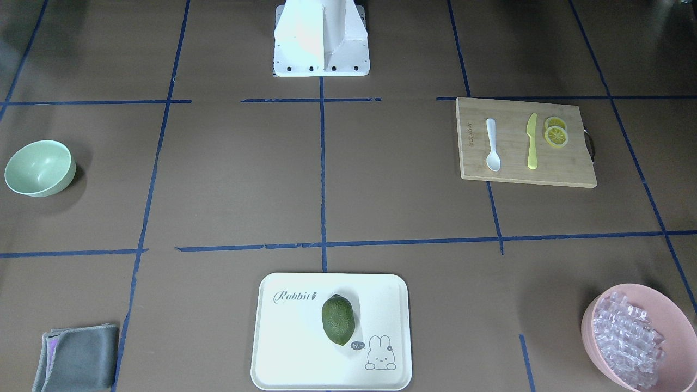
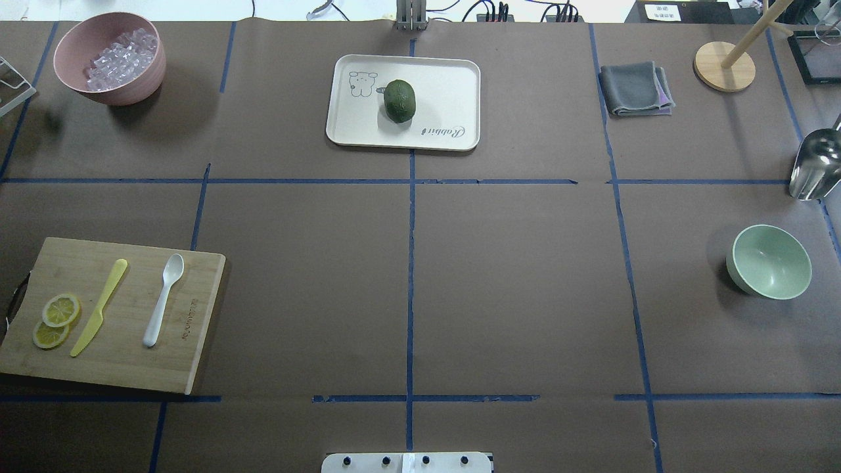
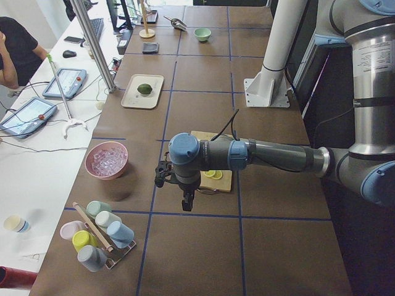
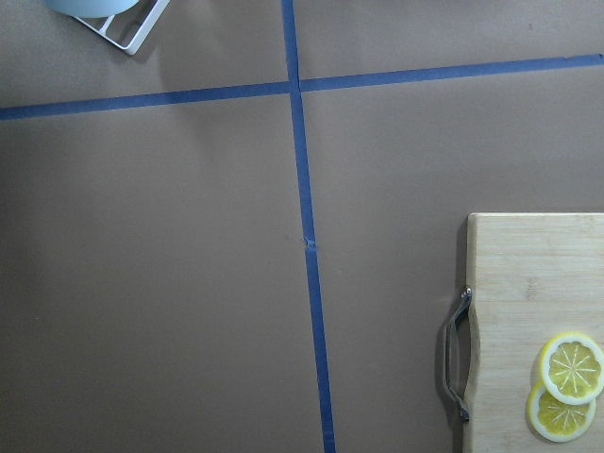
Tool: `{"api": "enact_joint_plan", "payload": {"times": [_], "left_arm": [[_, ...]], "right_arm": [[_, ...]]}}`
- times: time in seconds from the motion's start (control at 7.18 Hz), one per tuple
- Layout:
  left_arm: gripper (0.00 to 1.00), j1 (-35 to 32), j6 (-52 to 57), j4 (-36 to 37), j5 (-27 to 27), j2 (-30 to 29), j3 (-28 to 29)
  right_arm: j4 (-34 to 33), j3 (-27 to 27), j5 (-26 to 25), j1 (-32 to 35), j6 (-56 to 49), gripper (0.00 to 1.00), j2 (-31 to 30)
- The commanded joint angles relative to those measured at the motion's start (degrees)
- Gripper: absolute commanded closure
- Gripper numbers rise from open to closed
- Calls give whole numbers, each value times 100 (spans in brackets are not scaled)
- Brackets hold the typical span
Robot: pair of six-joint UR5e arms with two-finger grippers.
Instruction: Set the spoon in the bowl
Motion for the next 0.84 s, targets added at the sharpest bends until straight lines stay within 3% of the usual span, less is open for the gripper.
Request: {"api": "enact_joint_plan", "payload": {"times": [0.0, 0.14, 0.28, 0.42, 0.56, 0.7], "left_arm": [[0, 7, 28, -31, -20, 56, -33], [0, 7, 19, -179, -11, 56, -33], [0, 7, 19, -320, -11, 56, -33], [0, 7, 10, -330, -194, 82, -33], [0, 7, -16, -339, -439, 100, -24], [0, 7, -25, -339, -459, 100, -33]], "right_arm": [[9, -24, 203, -98, 58, 0, 1], [44, -32, 291, -212, 120, 0, 1], [575, -146, 301, -265, 416, 2, 1], [1441, -399, 266, -562, 1194, 7, -16], [2407, -671, 257, -878, 1619, 4, -86], [2965, -848, 257, -1081, 2154, 2, -87]]}}
